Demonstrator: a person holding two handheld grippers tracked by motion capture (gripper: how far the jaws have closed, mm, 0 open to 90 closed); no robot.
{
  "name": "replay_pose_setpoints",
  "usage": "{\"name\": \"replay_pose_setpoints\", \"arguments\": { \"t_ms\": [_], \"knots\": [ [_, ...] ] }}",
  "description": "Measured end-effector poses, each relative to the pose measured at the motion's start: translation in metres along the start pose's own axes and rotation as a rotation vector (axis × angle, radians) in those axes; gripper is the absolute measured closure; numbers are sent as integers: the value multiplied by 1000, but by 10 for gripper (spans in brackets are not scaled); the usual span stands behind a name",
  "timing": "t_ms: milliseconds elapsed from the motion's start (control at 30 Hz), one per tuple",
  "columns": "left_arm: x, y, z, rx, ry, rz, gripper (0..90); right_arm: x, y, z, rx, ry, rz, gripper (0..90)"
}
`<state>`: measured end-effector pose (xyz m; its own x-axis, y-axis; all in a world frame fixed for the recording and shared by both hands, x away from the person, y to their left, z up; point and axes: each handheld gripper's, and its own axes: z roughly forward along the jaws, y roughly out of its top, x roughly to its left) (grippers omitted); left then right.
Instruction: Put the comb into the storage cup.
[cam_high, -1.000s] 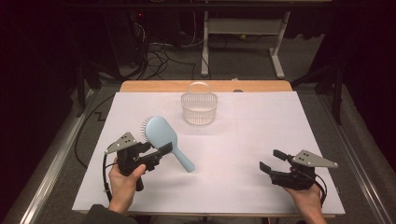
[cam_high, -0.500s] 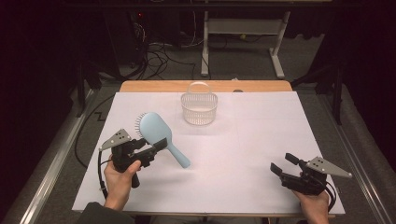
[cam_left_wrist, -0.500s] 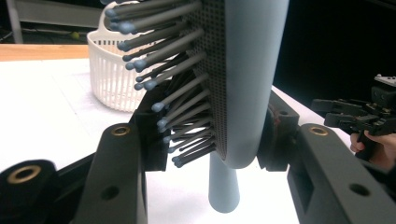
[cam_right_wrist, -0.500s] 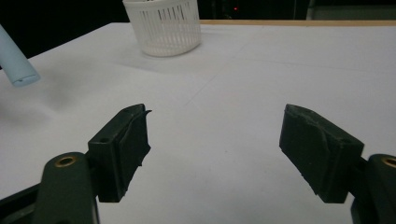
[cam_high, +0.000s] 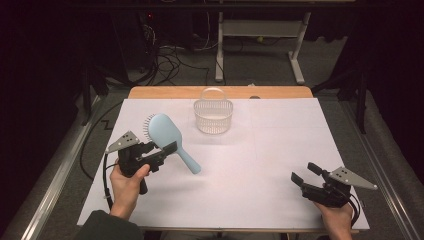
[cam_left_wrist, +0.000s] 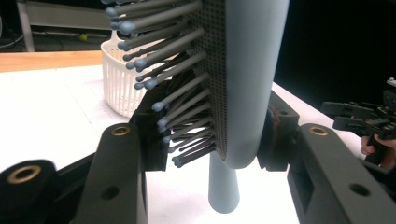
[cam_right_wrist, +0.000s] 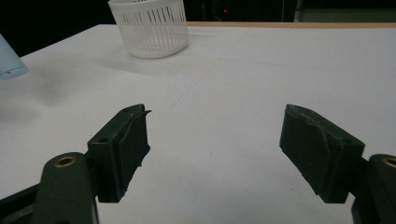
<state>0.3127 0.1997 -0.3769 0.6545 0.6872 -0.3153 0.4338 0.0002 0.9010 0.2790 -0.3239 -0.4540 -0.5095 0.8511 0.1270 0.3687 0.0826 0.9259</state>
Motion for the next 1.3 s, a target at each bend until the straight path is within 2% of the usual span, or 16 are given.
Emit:
{"name": "replay_pose_setpoints", "arguments": {
  "t_ms": [267,933,1300],
  "knots": [
    [1,9,4,9,8,8,543,4,0,2,9,10,-18,240],
    [5,34,22,-1,9,14,543,4,0,2,11,10,-15,241],
    [4,44,33,21,26,35,543,4,0,2,6,16,-16,242]
  ]
}}
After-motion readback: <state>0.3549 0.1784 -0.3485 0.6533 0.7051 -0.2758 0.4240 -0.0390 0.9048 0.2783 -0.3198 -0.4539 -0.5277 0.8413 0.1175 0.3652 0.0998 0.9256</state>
